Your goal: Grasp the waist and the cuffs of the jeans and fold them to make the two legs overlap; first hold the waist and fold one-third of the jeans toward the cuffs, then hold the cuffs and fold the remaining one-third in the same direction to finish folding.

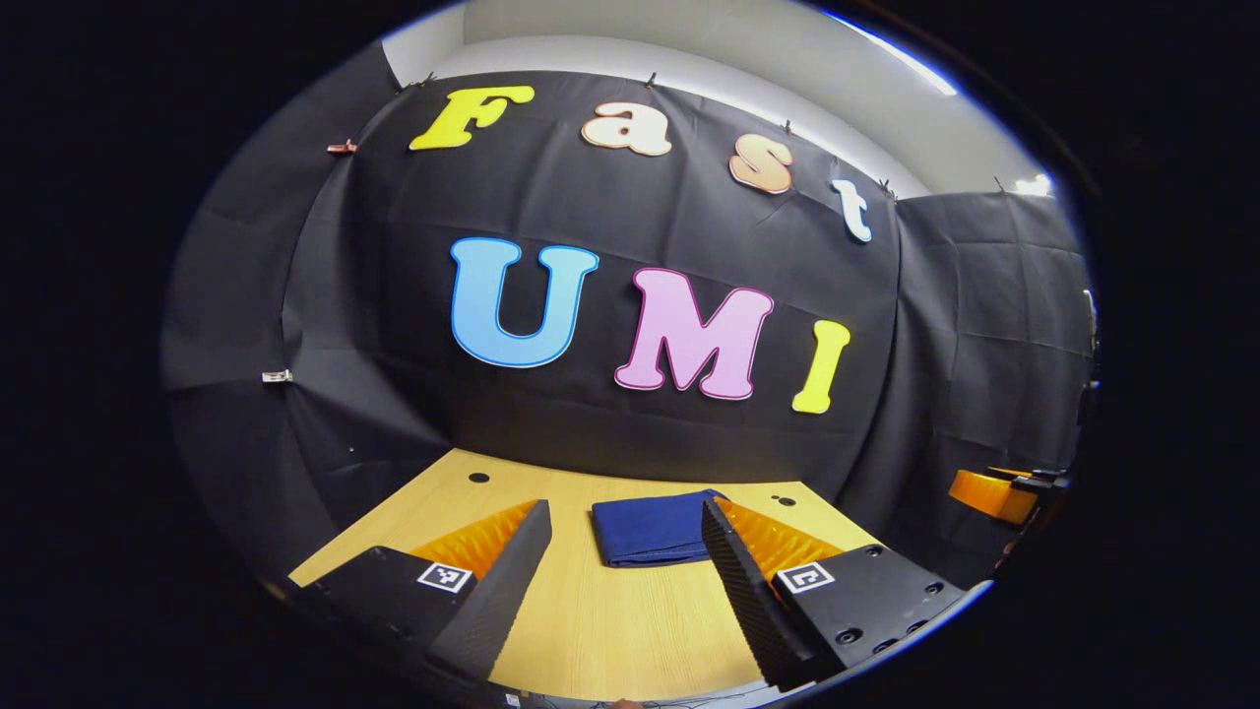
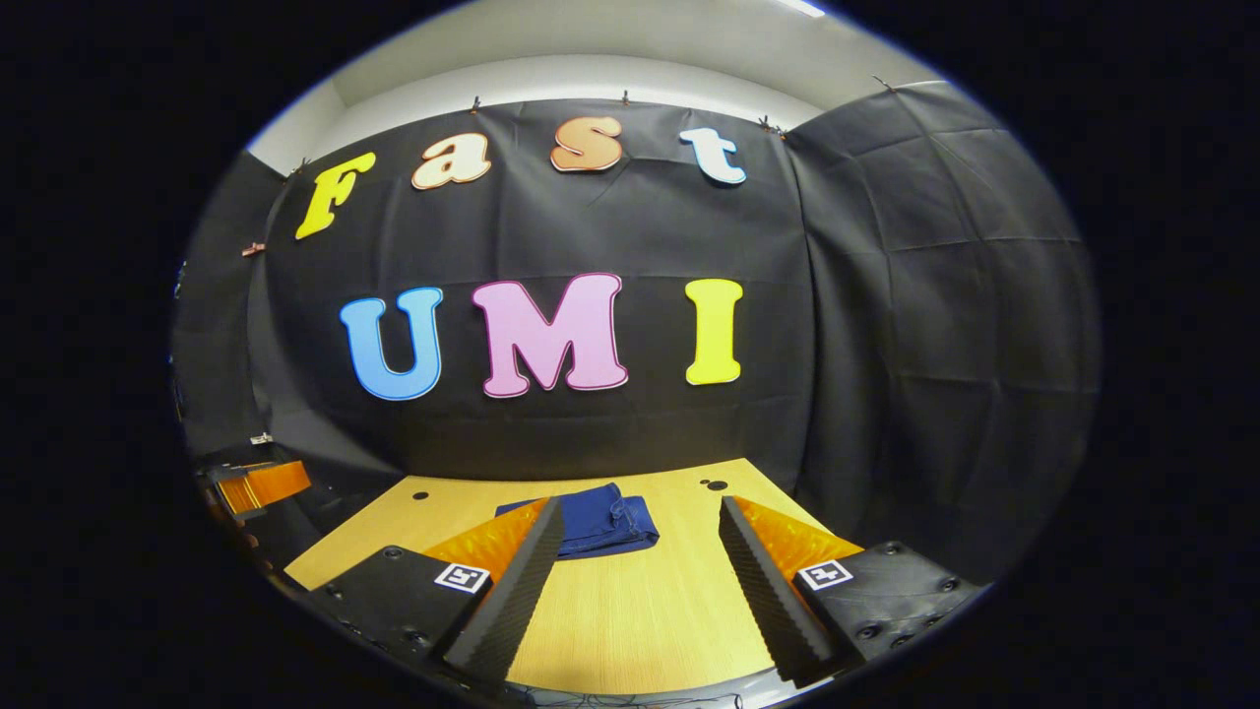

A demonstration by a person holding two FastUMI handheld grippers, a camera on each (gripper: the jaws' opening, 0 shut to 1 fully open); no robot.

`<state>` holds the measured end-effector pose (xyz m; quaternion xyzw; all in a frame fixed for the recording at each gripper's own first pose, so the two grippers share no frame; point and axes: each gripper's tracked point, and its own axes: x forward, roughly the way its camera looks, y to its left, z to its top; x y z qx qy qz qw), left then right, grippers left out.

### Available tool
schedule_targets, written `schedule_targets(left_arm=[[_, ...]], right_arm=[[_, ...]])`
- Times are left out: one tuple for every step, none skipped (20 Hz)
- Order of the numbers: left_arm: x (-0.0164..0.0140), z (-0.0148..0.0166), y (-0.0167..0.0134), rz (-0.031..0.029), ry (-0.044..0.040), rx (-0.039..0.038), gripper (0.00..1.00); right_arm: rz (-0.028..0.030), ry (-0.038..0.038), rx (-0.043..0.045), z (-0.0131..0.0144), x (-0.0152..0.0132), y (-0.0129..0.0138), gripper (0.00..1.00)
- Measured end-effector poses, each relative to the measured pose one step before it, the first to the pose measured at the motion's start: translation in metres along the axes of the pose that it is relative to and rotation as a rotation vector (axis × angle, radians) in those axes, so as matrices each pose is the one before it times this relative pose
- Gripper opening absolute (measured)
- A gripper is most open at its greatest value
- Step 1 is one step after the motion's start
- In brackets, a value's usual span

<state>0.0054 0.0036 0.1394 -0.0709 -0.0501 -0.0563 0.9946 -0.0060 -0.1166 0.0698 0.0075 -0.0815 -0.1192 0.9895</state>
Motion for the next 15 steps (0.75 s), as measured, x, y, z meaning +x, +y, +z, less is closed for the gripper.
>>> schedule_targets(left_arm=[[-0.00025, 0.00114, -0.00201, 0.00132, 0.00265, -0.00243, 0.96], [0.00206, 0.00002, -0.00266, 0.00031, 0.00345, -0.00301, 0.96], [0.00176, 0.00146, -0.00326, 0.00235, 0.00005, 0.00123, 0.96], [0.00349, 0.00209, -0.00076, 0.00776, 0.00409, 0.00451, 0.96], [-0.00008, 0.00346, -0.00328, 0.00303, -0.00099, 0.00540, 0.96], [-0.00203, 0.00825, -0.00466, -0.00600, -0.01815, 0.00509, 0.96], [-0.00031, 0.00681, -0.00349, -0.00667, -0.01654, 0.00818, 0.96], [0.00471, -0.00077, -0.00098, 0.00717, -0.00145, 0.01059, 0.96], [0.00209, 0.00032, -0.00208, 0.00883, 0.00123, 0.00411, 0.96], [0.00322, 0.00338, -0.00525, 0.00455, -0.00659, -0.00115, 0.96], [0.00038, 0.00377, -0.00186, 0.00564, -0.00742, -0.00156, 0.96], [0.00057, -0.00173, -0.00366, 0.00096, -0.00208, 0.00121, 0.96], [-0.00287, 0.00000, -0.00138, 0.00259, 0.00214, 0.00733, 0.96], [-0.00042, -0.00178, -0.00134, 0.00543, -0.00031, 0.00960, 0.96], [-0.00037, 0.00006, -0.00114, 0.00519, -0.00328, 0.00758, 0.96]], right_arm=[[0.01305, -0.00720, -0.01544, 0.00334, 0.00529, 0.00369, 0.97], [0.01549, -0.00285, -0.00794, 0.00361, 0.00509, 0.00334, 0.98], [0.01851, 0.00008, -0.00227, 0.00266, 0.00449, 0.00503, 0.97], [0.01981, 0.00661, 0.00017, 0.00305, 0.00427, 0.00415, 0.97], [0.01849, 0.00138, -0.00244, 0.00280, 0.00102, 0.00264, 0.97], [0.01668, -0.01593, -0.00654, 0.00605, 0.00153, 0.00137, 0.97], [0.00961, -0.01893, -0.01181, 0.01567, -0.00008, -0.00189, 0.97], [0.01096, -0.00325, -0.00988, 0.00213, 0.00047, -0.00114, 0.97], [0.02225, 0.01191, 0.00118, -0.00514, -0.00149, 0.00414, 0.97], [0.01607, 0.00132, 0.00064, -0.00202, -0.00015, 0.00255, 0.97], [0.00701, -0.00396, -0.00004, 0.00297, -0.00116, -0.00232, 0.97], [0.00360, -0.00233, -0.00258, 0.00153, -0.00186, -0.00178, 0.97], [0.00232, 0.00369, 0.00051, -0.00225, -0.00072, -0.00285, 0.97], [0.00038, -0.00098, 0.00618, -0.00096, -0.00190, -0.00224, 0.97], [-0.00427, -0.00350, 0.00763, -0.00129, 0.00193, -0.00080, 0.97]])
